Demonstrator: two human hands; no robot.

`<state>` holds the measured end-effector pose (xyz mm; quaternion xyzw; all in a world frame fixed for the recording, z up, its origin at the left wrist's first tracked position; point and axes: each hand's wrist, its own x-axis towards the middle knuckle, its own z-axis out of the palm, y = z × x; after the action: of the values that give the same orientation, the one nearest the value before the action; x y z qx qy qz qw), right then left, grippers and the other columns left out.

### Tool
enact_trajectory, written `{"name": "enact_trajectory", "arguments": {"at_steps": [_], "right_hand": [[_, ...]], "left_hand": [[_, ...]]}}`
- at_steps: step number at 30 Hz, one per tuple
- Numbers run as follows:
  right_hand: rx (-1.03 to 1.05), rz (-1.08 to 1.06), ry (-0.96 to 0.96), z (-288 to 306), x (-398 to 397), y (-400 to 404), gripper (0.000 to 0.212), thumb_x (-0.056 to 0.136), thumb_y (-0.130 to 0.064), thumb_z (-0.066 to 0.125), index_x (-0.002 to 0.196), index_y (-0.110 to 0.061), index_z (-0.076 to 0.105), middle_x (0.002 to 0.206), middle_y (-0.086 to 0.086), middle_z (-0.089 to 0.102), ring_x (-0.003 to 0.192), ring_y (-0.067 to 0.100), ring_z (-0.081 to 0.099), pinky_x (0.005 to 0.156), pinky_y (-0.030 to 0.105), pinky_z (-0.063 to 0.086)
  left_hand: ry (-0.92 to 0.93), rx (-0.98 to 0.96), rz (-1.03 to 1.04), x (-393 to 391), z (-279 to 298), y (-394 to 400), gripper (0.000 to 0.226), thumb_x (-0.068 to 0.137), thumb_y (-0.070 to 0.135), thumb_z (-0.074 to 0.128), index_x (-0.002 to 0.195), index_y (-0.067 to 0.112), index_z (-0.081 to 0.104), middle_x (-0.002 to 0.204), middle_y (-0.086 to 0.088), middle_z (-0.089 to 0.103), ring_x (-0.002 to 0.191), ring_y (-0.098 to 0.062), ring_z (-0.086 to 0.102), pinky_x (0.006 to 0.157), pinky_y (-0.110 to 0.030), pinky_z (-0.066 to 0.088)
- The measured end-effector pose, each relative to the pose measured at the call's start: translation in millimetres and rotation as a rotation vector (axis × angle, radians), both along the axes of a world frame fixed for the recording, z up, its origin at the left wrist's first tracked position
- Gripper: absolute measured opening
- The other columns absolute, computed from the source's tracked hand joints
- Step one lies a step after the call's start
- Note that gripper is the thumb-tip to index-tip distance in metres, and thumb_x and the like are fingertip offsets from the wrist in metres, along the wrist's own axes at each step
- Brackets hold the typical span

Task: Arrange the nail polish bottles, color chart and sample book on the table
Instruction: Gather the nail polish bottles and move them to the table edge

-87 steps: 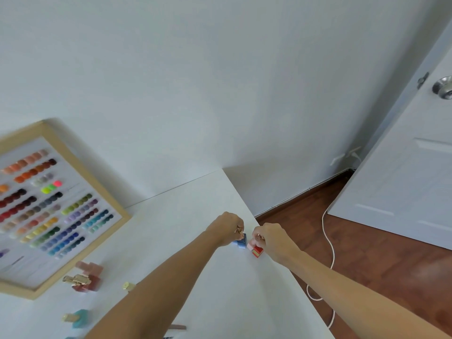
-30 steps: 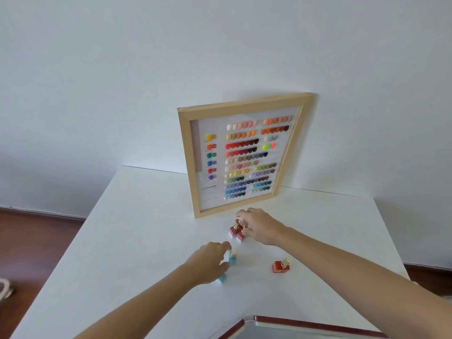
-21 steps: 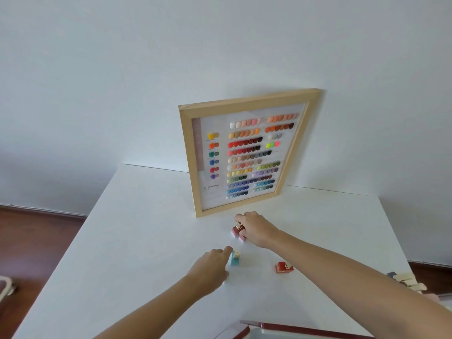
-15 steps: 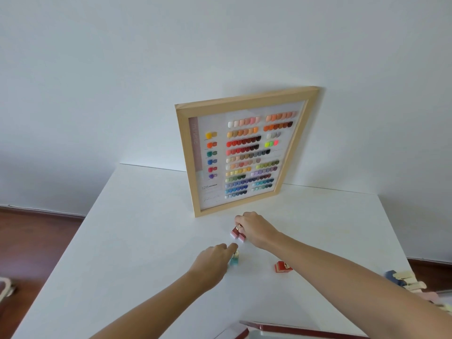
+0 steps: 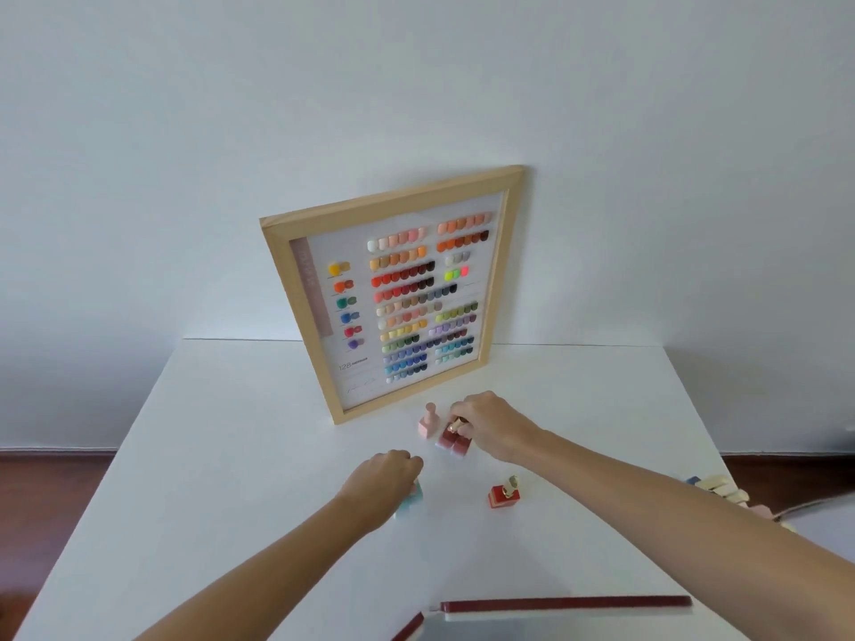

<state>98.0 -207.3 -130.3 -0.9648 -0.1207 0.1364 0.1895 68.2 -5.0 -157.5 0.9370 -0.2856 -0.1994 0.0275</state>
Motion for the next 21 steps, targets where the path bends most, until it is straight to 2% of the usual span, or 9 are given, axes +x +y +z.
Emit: {"name": "enact_trajectory", "arguments": {"at_steps": [3, 10, 13, 17, 21], "right_hand": [[0.059, -0.106, -0.04, 17.6, -6.4, -30.4, 0.018, 0.092, -0.013, 0.054, 0.107, -0.016, 0.064, 0.103, 0.006, 0.067, 0.091, 0.02, 0.06, 0.078, 0.028, 0.049], [0.184, -0.347, -0.131, 51.5, -54.6, -122.5, 0.015, 0.09, -0.008, 0.056, 0.1, -0.013, 0.065, 0.087, 0.001, 0.063, 0.074, 0.019, 0.056, 0.06, 0.021, 0.04], [0.203, -0.438, -0.176, 58.9, -88.6, -161.6, 0.012, 0.088, -0.009, 0.058, 0.095, -0.013, 0.066, 0.079, -0.005, 0.06, 0.07, 0.013, 0.054, 0.058, 0.016, 0.037], [0.205, -0.54, -0.198, 59.6, -138.6, -206.3, 0.007, 0.087, -0.011, 0.061, 0.091, -0.014, 0.066, 0.069, -0.014, 0.059, 0.063, 0.001, 0.054, 0.058, 0.011, 0.036], [0.176, -0.63, -0.18, 50.6, -186.5, -241.4, 0.007, 0.085, -0.009, 0.063, 0.09, -0.013, 0.066, 0.071, -0.009, 0.061, 0.065, 0.01, 0.054, 0.06, 0.01, 0.037]], "left_hand": [[-0.051, -0.029, -0.012, 10.3, 25.1, -6.6, 0.011, 0.097, 0.016, 0.049, 0.1, 0.011, 0.059, 0.1, -0.007, 0.064, 0.079, -0.022, 0.06, 0.067, -0.03, 0.046], [-0.158, -0.145, -0.074, 26.6, 102.3, -52.5, 0.018, 0.099, 0.025, 0.048, 0.102, 0.014, 0.062, 0.1, 0.0, 0.065, 0.087, -0.017, 0.062, 0.079, -0.032, 0.055], [-0.167, -0.181, -0.154, 24.4, 123.5, -96.5, 0.019, 0.098, 0.025, 0.051, 0.105, 0.012, 0.063, 0.102, 0.0, 0.065, 0.09, -0.018, 0.063, 0.082, -0.032, 0.055], [-0.133, -0.184, -0.298, 12.9, 133.0, -168.5, 0.019, 0.097, 0.024, 0.052, 0.104, 0.01, 0.064, 0.102, -0.004, 0.065, 0.09, -0.023, 0.063, 0.082, -0.04, 0.055], [-0.076, -0.193, -0.433, -10.5, 120.7, -241.0, 0.02, 0.095, 0.023, 0.053, 0.102, 0.008, 0.064, 0.1, -0.007, 0.065, 0.091, -0.026, 0.061, 0.08, -0.043, 0.052]]}}
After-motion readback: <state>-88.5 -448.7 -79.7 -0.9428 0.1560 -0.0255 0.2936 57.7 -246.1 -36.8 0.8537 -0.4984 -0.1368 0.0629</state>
